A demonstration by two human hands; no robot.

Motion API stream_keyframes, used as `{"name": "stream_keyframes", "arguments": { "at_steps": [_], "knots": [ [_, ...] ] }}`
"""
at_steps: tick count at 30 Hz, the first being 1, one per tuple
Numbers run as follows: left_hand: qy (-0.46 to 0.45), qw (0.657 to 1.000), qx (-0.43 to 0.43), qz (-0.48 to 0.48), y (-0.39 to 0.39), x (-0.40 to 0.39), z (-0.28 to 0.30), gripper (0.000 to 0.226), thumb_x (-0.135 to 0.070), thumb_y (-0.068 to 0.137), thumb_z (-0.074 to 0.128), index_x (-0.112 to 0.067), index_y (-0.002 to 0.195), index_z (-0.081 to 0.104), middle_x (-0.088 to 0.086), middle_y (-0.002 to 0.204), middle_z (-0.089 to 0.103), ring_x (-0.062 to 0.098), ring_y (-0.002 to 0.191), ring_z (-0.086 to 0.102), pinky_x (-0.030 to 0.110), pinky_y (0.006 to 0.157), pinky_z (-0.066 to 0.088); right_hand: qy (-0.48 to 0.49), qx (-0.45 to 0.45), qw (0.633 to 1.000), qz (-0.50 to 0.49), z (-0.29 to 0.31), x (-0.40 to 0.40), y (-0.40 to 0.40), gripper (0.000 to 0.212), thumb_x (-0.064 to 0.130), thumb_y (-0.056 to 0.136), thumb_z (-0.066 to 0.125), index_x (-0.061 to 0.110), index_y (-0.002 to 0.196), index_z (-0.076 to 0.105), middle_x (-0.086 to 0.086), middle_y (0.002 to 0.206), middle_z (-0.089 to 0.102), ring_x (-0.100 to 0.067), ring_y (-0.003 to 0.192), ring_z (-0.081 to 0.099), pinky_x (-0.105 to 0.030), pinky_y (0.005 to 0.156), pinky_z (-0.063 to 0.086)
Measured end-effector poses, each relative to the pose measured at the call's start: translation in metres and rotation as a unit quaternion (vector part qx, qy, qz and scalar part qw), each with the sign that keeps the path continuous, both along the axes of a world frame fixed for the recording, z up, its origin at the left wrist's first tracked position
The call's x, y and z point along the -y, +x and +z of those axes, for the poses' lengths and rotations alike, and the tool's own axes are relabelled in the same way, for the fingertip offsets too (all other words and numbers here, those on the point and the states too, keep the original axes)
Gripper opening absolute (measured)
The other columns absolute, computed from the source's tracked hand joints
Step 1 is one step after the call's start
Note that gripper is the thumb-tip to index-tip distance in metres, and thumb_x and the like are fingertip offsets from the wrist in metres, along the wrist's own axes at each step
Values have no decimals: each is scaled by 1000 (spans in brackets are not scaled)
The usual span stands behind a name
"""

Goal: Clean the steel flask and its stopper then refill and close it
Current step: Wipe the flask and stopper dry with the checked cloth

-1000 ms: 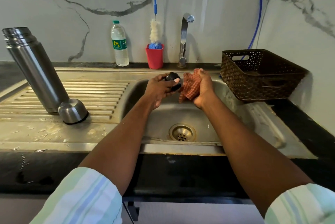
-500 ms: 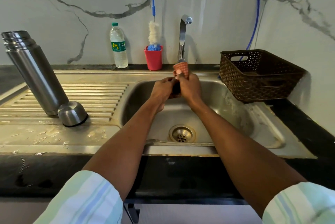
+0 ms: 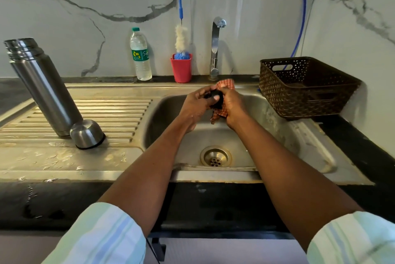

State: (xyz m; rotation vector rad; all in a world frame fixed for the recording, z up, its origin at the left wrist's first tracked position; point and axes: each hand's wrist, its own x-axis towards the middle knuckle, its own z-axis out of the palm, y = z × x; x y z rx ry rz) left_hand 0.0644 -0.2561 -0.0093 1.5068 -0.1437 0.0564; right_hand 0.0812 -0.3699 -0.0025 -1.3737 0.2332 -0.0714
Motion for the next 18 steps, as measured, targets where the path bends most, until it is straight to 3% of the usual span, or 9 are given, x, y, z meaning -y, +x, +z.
{"name": "stream_keyframes", "arguments": {
  "at_steps": [2, 5, 8, 11, 14, 16, 18],
  "knots": [
    [-57, 997, -43, 28, 0, 3, 5, 19, -19, 94, 65, -16, 113, 67, 10, 114, 71, 24, 105, 69, 40, 93, 57, -121, 86, 988, -42, 4, -3, -1, 17, 32, 94, 61, 20, 105, 66, 3, 95, 66, -17, 90, 65, -29, 73, 53],
    [-28, 993, -102, 42, 3, -3, 4, 32, -38, 99, 57, -10, 114, 63, 13, 97, 73, 24, 81, 72, 34, 71, 61, -329, 214, 919, -42, 0, -7, 0, 31, 40, 94, 59, 20, 117, 64, 1, 100, 61, -12, 87, 59, -19, 66, 42],
    [-26, 991, -134, 5, 3, -12, 2, 43, -45, 97, 56, -5, 113, 64, 11, 85, 70, 18, 66, 65, 28, 57, 54, -376, 222, 900, -13, -5, -10, 2, 36, 42, 96, 56, 17, 122, 61, -2, 109, 58, -14, 95, 58, -27, 79, 48],
    [-20, 995, -102, 7, 4, -15, 1, 30, -30, 99, 59, -5, 114, 65, 13, 99, 71, 18, 76, 67, 27, 63, 56, -300, 169, 939, -2, -3, -10, -2, 31, 41, 97, 54, 19, 116, 64, -1, 107, 65, -15, 94, 61, -30, 78, 51],
    [27, 999, -10, -37, 3, -14, -4, 26, -13, 94, 64, -12, 120, 66, 9, 114, 71, 21, 103, 69, 32, 86, 58, -60, 9, 998, 10, -4, -4, 4, 26, 38, 93, 57, 16, 103, 68, -5, 100, 73, -24, 90, 69, -39, 76, 59],
    [59, 997, 17, -54, 0, -10, -4, 31, -6, 90, 68, -18, 118, 66, 2, 112, 72, 13, 104, 68, 28, 90, 56, 55, -61, 996, 21, -8, 2, 5, 28, 32, 90, 58, 12, 105, 70, -12, 101, 74, -29, 88, 71, -38, 69, 59],
    [43, 997, 15, -59, -1, -3, -2, 32, -3, 88, 69, -21, 114, 67, -1, 108, 73, 9, 101, 69, 26, 90, 56, 75, -62, 995, -1, -9, 7, 7, 27, 29, 89, 58, 10, 104, 70, -14, 103, 73, -27, 83, 69, -35, 66, 57]
  ]
}}
